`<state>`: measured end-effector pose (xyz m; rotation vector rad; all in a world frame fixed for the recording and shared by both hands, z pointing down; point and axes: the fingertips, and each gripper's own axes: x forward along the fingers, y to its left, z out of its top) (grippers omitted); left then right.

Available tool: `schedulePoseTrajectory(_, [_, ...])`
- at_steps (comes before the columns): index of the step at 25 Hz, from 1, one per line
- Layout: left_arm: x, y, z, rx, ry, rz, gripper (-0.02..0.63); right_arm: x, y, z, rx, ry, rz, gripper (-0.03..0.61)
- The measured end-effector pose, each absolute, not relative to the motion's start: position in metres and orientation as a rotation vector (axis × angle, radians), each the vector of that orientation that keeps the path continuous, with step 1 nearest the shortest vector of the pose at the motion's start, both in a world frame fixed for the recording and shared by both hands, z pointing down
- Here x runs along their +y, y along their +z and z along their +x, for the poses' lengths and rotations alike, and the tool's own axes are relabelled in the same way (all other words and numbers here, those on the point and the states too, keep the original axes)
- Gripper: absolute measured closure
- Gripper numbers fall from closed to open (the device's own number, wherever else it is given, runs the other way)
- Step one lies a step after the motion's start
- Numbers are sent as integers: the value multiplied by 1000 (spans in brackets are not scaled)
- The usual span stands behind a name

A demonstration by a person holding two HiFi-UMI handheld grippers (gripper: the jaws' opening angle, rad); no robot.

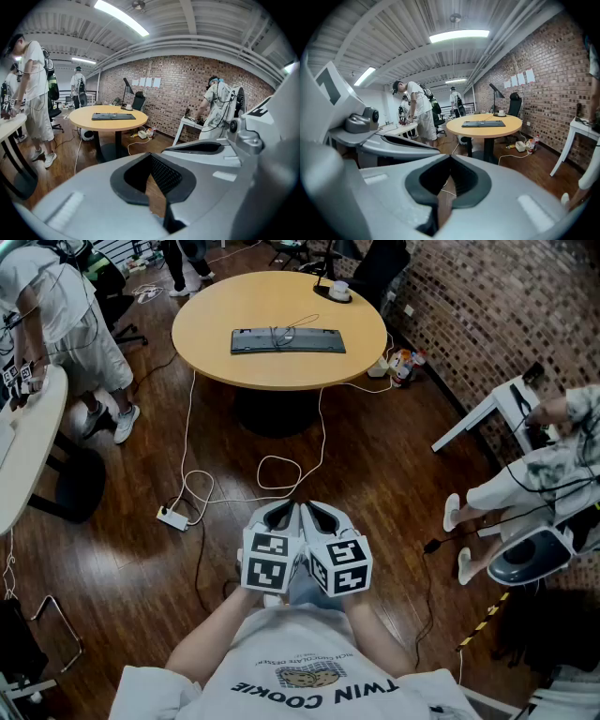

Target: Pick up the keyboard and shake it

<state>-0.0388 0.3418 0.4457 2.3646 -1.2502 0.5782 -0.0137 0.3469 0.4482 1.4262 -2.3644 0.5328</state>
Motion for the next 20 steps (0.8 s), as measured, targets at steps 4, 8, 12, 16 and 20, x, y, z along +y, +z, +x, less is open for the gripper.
schedulePoseTrajectory(4, [299, 445, -35, -1255, 577, 2370, 609, 303, 449, -10, -2368, 534, 1431, 577])
schedulePoseTrajectory(8, [252, 446, -28, -1273, 584, 2356, 609, 255, 447, -2, -2381, 529, 1415, 577])
schedulePoseTrajectory(12, [199, 446, -17, -1307, 589, 2333, 609, 203, 446, 10, -2402, 532, 1376, 577])
schedulePoseTrajectory(16, [147, 445, -4, -1351, 601, 2313, 609, 148, 441, 27, -2430, 524, 1344, 577])
schedulePoseTrajectory(20, [106, 443, 9, -1379, 609, 2288, 609, 106, 435, 42, -2458, 523, 1319, 577])
